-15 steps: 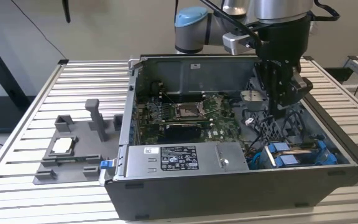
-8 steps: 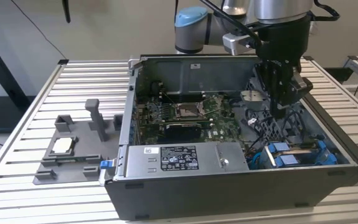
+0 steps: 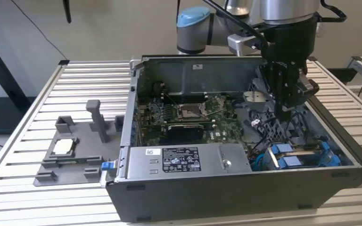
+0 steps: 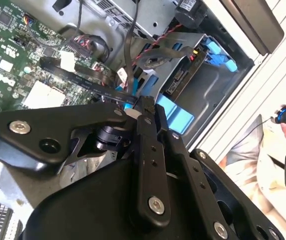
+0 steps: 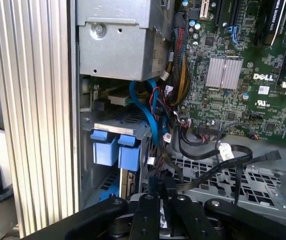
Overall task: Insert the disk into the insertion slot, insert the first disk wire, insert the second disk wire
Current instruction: 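Insert the second disk wire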
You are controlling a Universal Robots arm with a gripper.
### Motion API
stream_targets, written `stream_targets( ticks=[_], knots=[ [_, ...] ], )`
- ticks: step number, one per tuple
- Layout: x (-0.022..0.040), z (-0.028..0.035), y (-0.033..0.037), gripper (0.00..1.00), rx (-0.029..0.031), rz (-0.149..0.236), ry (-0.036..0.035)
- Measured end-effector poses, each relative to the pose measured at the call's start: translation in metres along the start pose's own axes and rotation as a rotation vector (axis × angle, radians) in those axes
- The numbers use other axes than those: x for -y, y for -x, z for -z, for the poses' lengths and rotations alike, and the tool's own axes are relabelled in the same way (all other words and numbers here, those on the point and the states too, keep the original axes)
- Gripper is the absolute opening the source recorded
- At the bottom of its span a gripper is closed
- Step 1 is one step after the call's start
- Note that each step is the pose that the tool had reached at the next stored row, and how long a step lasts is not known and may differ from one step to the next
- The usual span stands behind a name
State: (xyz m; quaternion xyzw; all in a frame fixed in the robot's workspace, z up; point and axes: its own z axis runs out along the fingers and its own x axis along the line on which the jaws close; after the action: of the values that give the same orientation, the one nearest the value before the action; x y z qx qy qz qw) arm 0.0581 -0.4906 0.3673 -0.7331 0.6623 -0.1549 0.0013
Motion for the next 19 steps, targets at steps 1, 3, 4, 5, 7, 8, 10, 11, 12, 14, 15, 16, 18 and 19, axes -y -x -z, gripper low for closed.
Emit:
stream_targets(
  ticks=[1,3,4,5,7,8,10,11,12,14,15,16,18,19],
  knots=[
    [0.0012,-0.0006,-0.0015,0.16,0.0007,0.001,0.0037],
    [0.0026,-0.0014,-0.0034,0.16,0.0018,0.002,0.0089],
    [0.0026,-0.0014,-0.0034,0.16,0.0018,0.002,0.0090],
    [0.0026,-0.0014,-0.0034,0.16,0.0019,0.002,0.0091],
    [0.0026,-0.0014,-0.0034,0.16,0.0021,0.002,0.0091],
    [0.0026,-0.0014,-0.0035,0.16,0.0021,0.002,0.0092],
    [0.0026,-0.0014,-0.0035,0.17,0.0023,0.002,0.0093],
    [0.0024,-0.0014,-0.0034,0.17,0.0024,0.002,0.0093],
    [0.0015,-0.0012,-0.0034,0.24,0.0024,0.002,0.0091],
    [-0.0014,-0.0004,-0.0032,0.24,0.0022,0.002,0.0085],
    [-0.0033,0.0000,-0.0031,0.24,0.0020,0.001,0.0078],
    [-0.0054,0.0005,-0.0029,0.24,0.0021,0.001,0.0067],
    [-0.0082,0.0011,-0.0027,0.24,0.0035,0.000,0.0037],
    [-0.0092,0.0013,-0.0026,0.24,0.0065,-0.001,0.0017]
  ],
)
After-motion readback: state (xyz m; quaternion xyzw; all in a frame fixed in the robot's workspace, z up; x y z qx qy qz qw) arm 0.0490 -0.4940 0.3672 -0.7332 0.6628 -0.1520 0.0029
